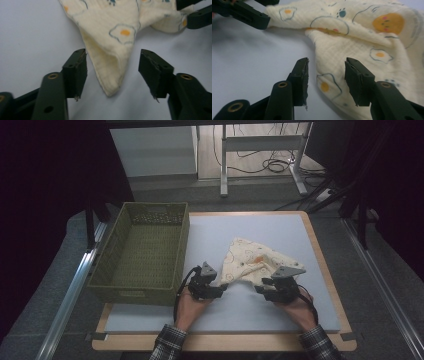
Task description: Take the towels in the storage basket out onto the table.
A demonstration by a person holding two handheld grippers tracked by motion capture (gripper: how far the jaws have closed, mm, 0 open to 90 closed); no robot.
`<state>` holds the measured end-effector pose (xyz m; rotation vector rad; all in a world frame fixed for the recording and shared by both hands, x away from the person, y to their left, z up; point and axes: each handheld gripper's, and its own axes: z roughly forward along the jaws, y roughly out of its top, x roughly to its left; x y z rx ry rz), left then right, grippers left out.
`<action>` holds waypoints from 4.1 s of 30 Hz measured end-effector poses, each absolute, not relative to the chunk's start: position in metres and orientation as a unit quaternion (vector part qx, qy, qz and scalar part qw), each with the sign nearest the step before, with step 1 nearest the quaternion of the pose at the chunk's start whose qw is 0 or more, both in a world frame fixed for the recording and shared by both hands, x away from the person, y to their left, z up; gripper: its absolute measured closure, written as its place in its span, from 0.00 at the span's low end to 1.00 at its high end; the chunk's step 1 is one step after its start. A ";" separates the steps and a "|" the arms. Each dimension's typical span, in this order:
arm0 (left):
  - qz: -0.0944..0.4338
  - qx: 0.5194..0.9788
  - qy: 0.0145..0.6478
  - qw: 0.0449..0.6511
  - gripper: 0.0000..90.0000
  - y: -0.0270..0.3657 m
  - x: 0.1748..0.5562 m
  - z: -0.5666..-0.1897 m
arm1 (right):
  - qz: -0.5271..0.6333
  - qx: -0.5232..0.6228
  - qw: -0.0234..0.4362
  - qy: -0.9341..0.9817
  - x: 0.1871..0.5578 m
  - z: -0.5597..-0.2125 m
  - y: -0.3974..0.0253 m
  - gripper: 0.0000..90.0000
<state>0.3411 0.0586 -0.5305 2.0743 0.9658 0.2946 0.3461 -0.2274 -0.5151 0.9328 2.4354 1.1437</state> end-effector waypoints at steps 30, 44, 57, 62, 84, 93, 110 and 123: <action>0.138 0.798 0.455 0.370 0.33 0.065 0.365 -0.536 | 0.371 0.390 0.191 0.821 0.307 -0.486 -0.327 0.71; 0.101 0.809 0.412 0.406 0.80 0.065 0.356 -0.532 | 0.347 0.382 0.165 0.840 0.293 -0.517 -0.309 0.66; 0.121 0.801 0.414 0.416 0.51 0.065 0.334 -0.509 | 0.391 0.397 0.130 0.820 0.318 -0.519 -0.327 0.61; 0.121 0.813 0.410 0.395 0.44 0.055 0.341 -0.516 | 0.417 0.376 0.123 0.819 0.320 -0.504 -0.314 0.61; 0.148 0.827 0.413 0.352 0.37 0.045 0.360 -0.537 | 0.361 0.337 0.098 0.864 0.406 -0.501 -0.205 0.53; 0.151 0.822 0.412 0.364 0.37 0.046 0.359 -0.541 | 0.373 0.329 0.126 0.858 0.375 -0.477 -0.238 0.55; 0.157 0.818 0.411 0.370 0.37 0.047 0.357 -0.543 | 0.359 0.310 0.177 0.863 0.345 -0.480 -0.243 0.97; 0.145 0.831 0.400 0.357 0.28 0.043 0.353 -0.534 | 0.350 0.372 0.148 0.847 0.282 -0.474 -0.325 0.86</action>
